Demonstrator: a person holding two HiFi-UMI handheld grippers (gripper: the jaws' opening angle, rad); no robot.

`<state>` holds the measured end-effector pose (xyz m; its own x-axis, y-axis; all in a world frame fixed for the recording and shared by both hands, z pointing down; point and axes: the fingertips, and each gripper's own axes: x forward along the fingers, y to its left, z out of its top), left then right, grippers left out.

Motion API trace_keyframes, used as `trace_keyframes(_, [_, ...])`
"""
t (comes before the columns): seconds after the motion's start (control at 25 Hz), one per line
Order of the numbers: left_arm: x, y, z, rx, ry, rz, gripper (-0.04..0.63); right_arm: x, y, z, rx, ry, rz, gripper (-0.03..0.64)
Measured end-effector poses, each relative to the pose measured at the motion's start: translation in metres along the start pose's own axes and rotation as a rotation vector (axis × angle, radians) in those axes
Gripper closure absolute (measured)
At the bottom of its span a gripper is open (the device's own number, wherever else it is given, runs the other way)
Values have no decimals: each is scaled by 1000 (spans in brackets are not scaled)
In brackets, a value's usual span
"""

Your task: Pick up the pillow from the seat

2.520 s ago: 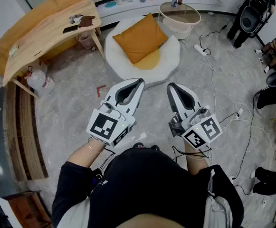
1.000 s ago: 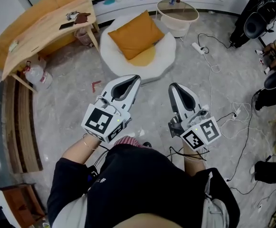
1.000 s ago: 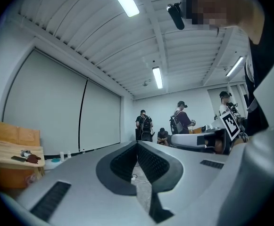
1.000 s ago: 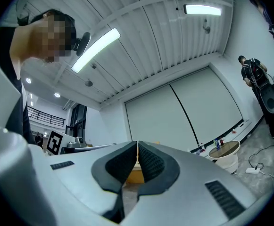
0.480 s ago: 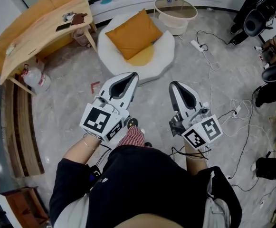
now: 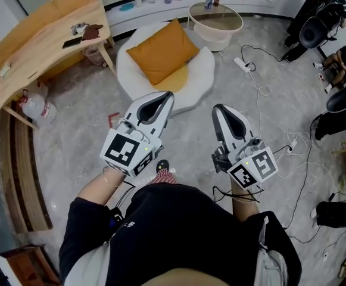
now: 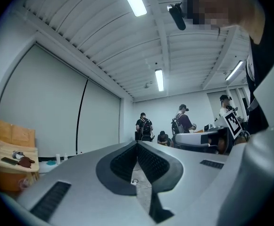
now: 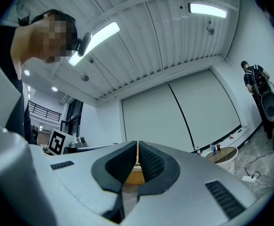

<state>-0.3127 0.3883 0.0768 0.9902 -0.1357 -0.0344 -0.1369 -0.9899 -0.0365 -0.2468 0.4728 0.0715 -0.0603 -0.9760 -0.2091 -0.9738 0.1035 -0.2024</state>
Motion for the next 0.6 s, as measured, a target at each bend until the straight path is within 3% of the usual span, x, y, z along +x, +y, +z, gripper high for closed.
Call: trace_keyframes(0.6, [38, 79, -16, -36, 2, -46, 585, 83, -34, -16, -12, 31, -36, 594])
